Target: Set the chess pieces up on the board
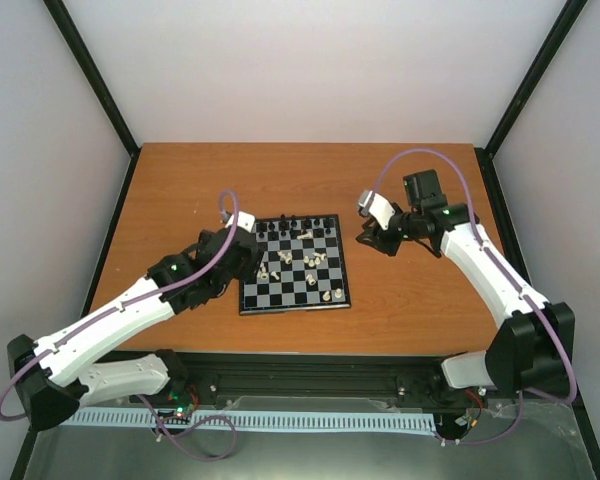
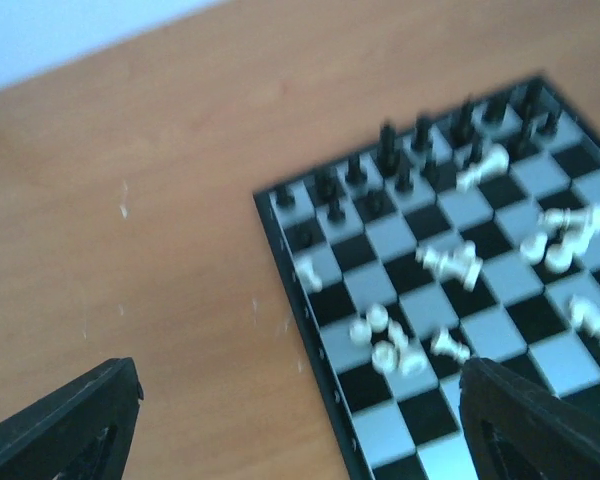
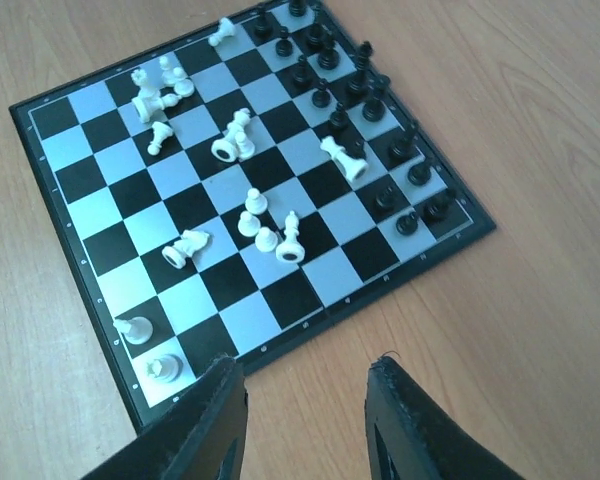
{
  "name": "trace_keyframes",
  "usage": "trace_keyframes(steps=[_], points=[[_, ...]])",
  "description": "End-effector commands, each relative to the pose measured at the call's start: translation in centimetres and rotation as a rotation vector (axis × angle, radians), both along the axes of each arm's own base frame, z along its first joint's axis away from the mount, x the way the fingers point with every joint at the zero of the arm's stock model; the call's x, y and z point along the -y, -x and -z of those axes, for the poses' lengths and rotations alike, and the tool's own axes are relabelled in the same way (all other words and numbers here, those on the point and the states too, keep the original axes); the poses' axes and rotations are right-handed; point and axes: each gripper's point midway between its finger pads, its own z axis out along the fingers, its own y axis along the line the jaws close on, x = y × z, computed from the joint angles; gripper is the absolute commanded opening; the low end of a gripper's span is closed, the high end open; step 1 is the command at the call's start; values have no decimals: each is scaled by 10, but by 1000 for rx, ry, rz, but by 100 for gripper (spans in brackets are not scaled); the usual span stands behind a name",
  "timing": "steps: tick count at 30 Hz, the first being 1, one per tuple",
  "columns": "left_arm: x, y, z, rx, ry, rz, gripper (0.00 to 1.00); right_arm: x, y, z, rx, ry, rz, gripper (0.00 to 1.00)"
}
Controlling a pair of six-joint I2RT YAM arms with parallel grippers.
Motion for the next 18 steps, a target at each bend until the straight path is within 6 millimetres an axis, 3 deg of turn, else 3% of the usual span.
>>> trace_keyframes(steps=[1,3,4,7,12,18], points=[[-10,12,15,-62,65,43,84,-22,1,2,34,44,-160,33],[-16,10,10,-56,132,27,70,-33,-2,14,38,99,-190,33],[-19,8,11,-68,167,17,67,-39,-4,21,37,131,-196,33],[-22,-4,25,-177,274,-13,71,-55,-13,44,14,203,-192,31],[-26,-20,58,-374,348,-41,74,-78,-19,66,-75,232,-179,29],[-49,-24,54,-297,273,-115,76,-95,-19,95,-138,293,-209,31]])
